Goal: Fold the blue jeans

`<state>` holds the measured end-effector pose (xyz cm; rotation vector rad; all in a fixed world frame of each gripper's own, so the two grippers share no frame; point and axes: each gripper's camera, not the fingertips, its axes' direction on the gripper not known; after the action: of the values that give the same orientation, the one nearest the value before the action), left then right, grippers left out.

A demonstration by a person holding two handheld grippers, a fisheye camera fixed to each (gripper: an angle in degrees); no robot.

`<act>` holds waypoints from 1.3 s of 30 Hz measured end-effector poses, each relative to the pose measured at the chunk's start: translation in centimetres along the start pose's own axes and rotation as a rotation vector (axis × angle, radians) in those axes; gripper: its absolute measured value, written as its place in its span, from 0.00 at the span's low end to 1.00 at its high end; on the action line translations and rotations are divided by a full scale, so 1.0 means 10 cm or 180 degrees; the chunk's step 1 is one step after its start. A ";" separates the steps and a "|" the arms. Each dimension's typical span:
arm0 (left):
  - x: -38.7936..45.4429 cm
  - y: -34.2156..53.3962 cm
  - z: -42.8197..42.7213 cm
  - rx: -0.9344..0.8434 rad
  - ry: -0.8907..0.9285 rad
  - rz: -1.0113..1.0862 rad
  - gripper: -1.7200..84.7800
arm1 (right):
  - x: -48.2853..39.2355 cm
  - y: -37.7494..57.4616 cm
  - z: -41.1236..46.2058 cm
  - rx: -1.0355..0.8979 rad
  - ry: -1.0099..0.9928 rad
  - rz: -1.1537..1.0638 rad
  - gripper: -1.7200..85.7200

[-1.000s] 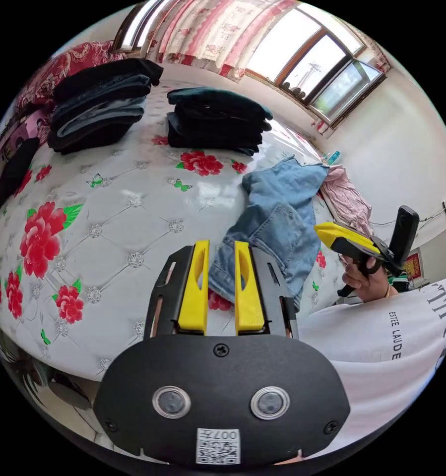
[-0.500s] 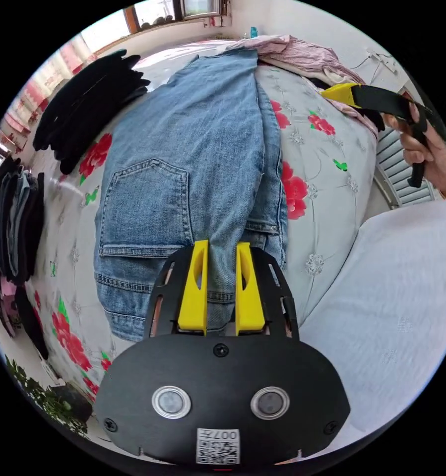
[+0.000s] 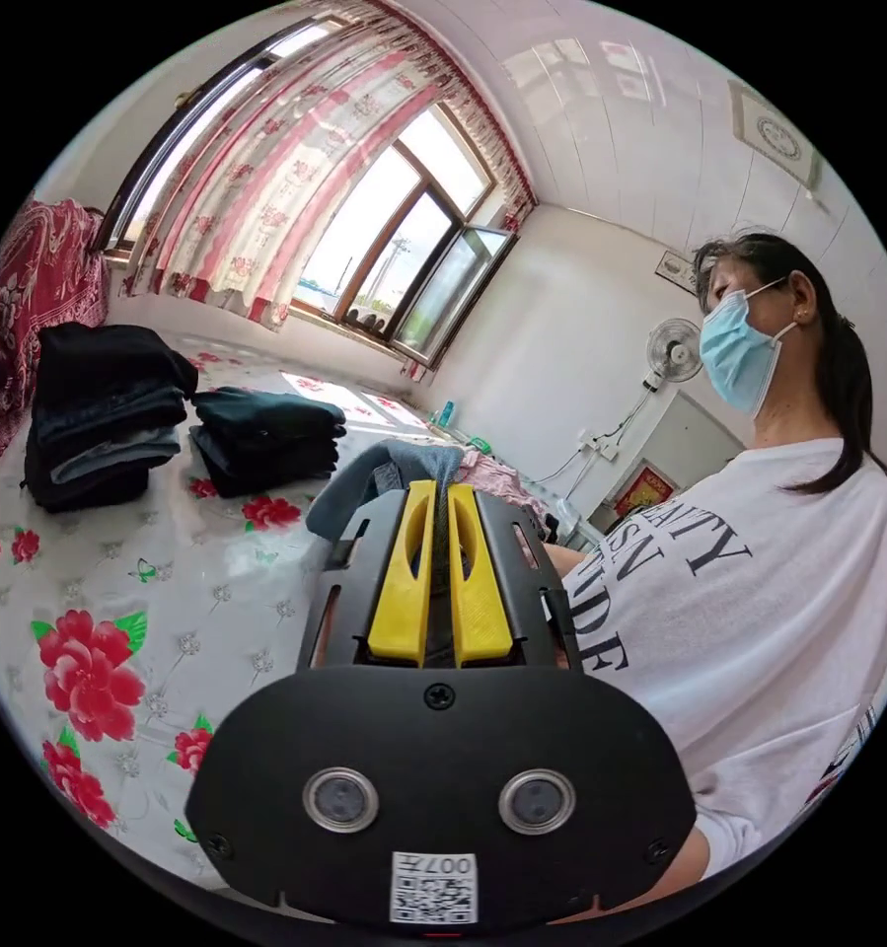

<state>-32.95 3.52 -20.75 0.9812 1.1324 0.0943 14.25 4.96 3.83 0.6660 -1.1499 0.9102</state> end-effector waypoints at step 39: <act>-0.28 -0.53 -0.41 -0.0835 -0.2114 0.0262 0.01 | -2.31 1.43 -0.28 0.0334 0.2131 -0.4269 0.02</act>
<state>-39.57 1.39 -22.73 0.7392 0.4552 -0.0192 -0.11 8.38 -19.12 0.9127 0.0738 -0.0190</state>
